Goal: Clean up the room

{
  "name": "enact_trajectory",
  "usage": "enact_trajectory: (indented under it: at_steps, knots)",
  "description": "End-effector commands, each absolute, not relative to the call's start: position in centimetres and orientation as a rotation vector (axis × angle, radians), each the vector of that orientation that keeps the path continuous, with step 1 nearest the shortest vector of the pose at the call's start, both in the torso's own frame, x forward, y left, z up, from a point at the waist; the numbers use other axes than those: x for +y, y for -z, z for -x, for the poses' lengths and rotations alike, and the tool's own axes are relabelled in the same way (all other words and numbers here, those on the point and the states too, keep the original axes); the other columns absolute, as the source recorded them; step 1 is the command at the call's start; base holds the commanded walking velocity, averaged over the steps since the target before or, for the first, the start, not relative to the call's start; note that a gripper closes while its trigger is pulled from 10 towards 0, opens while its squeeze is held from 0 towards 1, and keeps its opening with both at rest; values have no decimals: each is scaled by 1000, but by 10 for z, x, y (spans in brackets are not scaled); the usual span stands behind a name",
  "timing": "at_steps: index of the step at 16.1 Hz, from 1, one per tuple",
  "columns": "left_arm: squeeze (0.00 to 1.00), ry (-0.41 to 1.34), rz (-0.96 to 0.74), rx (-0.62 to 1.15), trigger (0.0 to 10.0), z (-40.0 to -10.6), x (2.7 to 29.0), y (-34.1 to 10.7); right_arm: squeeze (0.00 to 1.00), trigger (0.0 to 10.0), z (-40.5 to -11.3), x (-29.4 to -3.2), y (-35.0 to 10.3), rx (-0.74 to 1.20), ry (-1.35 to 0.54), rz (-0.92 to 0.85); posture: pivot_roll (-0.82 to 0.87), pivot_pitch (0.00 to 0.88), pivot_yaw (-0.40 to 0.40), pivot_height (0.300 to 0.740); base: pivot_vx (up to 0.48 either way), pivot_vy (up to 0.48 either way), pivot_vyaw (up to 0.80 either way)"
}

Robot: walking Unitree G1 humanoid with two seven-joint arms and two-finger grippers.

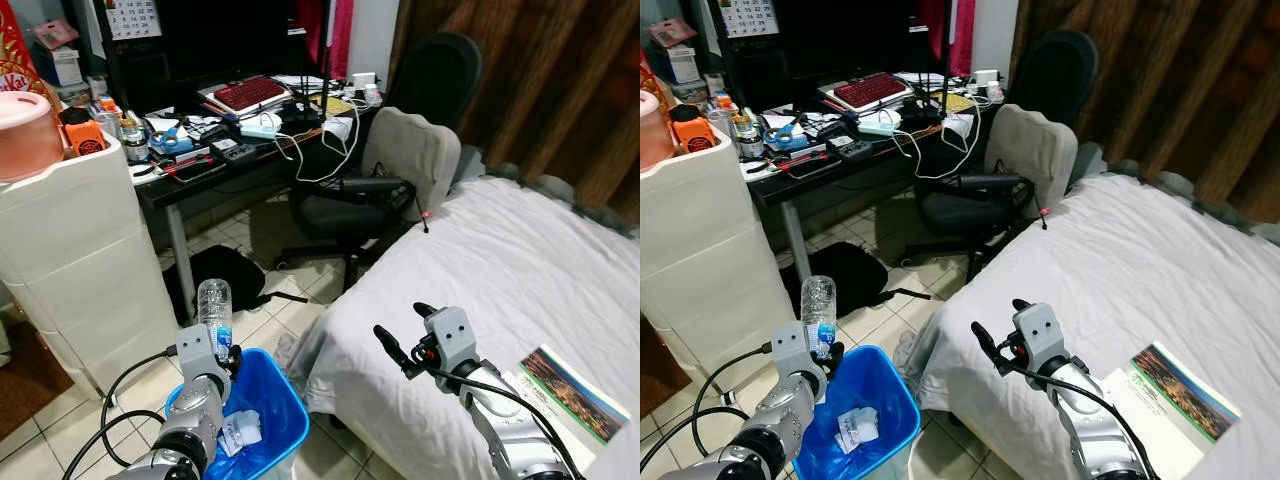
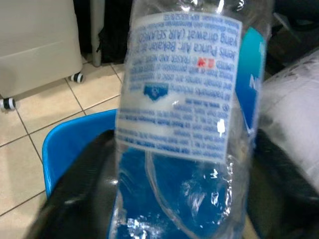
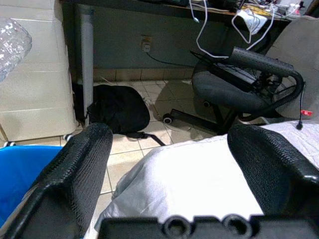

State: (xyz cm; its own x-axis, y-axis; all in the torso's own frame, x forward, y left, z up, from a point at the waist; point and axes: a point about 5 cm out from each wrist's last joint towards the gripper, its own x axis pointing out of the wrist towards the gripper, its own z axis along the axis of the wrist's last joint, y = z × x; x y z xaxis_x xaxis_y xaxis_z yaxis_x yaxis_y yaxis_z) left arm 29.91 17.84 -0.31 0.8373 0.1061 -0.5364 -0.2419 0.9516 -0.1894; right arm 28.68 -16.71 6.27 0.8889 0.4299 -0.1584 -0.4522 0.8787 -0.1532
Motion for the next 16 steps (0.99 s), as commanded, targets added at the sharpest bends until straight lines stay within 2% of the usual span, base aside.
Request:
enact_trajectory:
  at_steps: [1, 2, 3, 4, 7, 10, 12, 14, 16]
  knots:
    - [1000, -156, 242, 526, 10000, -306, 175, -4, 0, 10000, -288, -171, -61, 136, -447, 178, -114, 45, -69, 740, 0, 0, 0]
    - [1000, -146, 235, 525, 10000, -307, 175, -4, 0, 10000, -288, -171, -61, 137, -450, 178, -113, 45, -68, 740, 0, 0, 0]
    - [576, -125, 222, 526, 10000, -307, 174, -4, 0, 10000, -288, -169, -61, 137, -453, 177, -109, 41, -61, 740, 0, 0, 0]
    - [0, -112, 204, 524, 10000, -306, 175, -4, 0, 10000, -290, -168, -62, 133, -455, 173, -99, 36, -57, 740, 0, 0, 0]
    - [0, -113, 163, 471, 10000, -309, 184, -10, 0, 10000, -292, -166, -63, 124, -450, 168, -96, 27, -43, 740, 0, 0, 0]
    - [0, 30, 11, 184, 10000, -320, 177, -42, 0, 10000, -294, -170, -67, 78, -393, 157, -46, 0, -21, 740, 0, 0, 0]
    - [0, 167, -64, -109, 10000, -312, 154, -89, 0, 10000, -289, -184, -76, 10, -275, 139, -9, 0, -11, 740, 0, 0, 0]
    - [0, 244, -75, -204, 10000, -296, 137, -109, 0, 10000, -282, -187, -73, 14, -256, 127, -6, 0, -2, 740, 0, 0, 0]
    - [0, 239, -46, -123, 10000, -293, 129, -89, 0, 10000, -284, -186, -70, 26, -235, 106, -19, 0, 5, 740, 0, 0, 0]
